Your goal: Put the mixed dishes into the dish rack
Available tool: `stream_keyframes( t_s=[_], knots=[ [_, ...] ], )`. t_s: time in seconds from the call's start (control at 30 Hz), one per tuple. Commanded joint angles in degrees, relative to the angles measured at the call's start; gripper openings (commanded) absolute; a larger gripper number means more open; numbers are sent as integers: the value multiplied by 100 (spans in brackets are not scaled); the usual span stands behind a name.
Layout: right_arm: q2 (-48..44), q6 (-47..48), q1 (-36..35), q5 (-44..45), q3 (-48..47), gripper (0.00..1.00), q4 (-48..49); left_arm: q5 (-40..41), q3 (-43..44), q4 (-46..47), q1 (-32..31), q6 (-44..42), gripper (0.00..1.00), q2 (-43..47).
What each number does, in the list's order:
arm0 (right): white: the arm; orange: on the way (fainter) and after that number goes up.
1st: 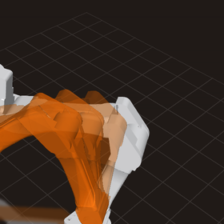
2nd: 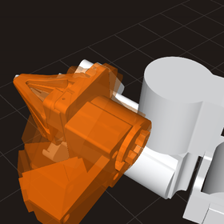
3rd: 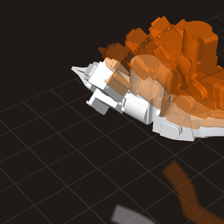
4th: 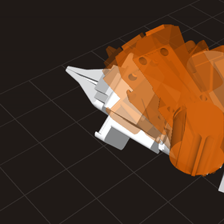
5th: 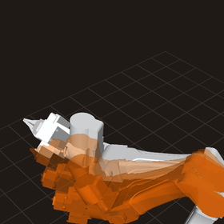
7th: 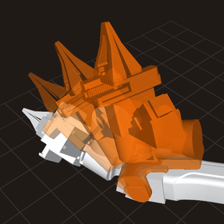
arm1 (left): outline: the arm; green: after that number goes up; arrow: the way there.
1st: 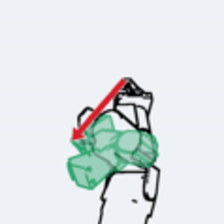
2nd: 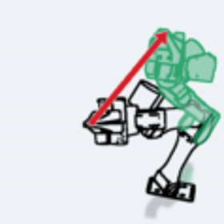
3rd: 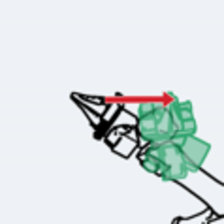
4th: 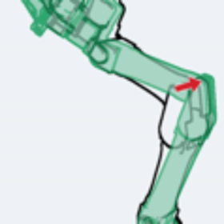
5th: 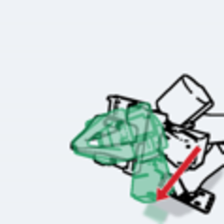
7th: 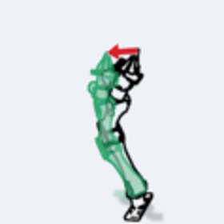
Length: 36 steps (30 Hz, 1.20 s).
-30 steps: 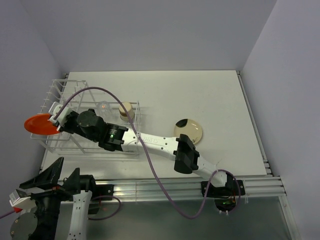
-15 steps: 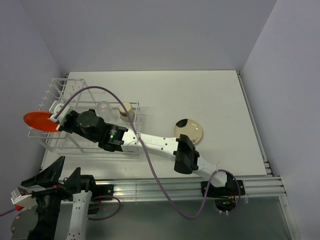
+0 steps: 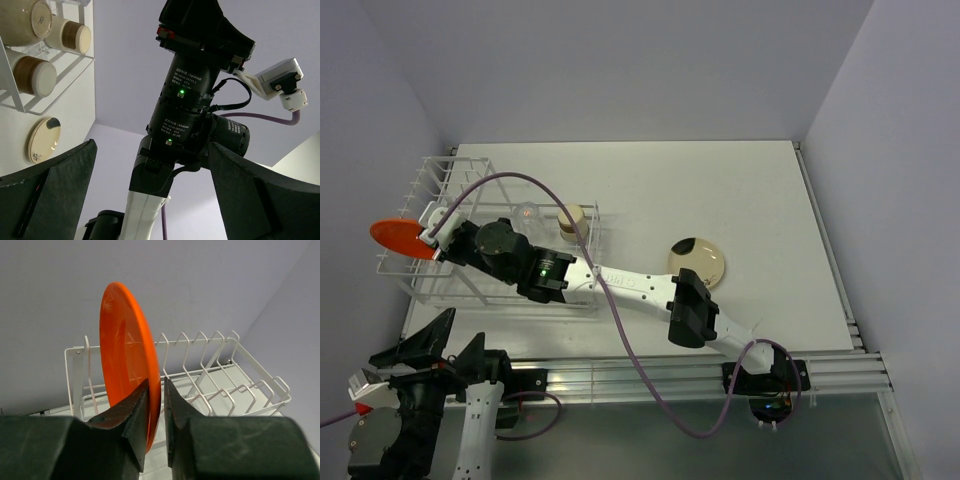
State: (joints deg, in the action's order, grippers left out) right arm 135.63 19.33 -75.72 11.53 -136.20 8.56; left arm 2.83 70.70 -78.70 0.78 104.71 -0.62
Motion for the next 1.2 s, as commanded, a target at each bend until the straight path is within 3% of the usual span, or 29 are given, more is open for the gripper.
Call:
stream_keyframes(
  t_s=[0.0,0.17,0.27,0.73,0.83,1.17],
  knots=[
    [-37,62,31,-45,24,29,322,-142,-65,3,37,76,99,220],
    [16,9,31,-230,-73,48,331,-143,-74,3,45,94,99,264],
    [-11,-52,23,-256,-56,54,348,-116,-38,3,54,94,99,273],
    [-564,-96,-4,59,796,71,647,-178,-109,3,54,120,99,387],
    [-827,-96,5,86,1113,79,718,-186,-135,-5,72,120,99,405],
    [-1864,-193,5,104,2316,84,788,-458,-232,3,89,-249,99,151]
  ],
)
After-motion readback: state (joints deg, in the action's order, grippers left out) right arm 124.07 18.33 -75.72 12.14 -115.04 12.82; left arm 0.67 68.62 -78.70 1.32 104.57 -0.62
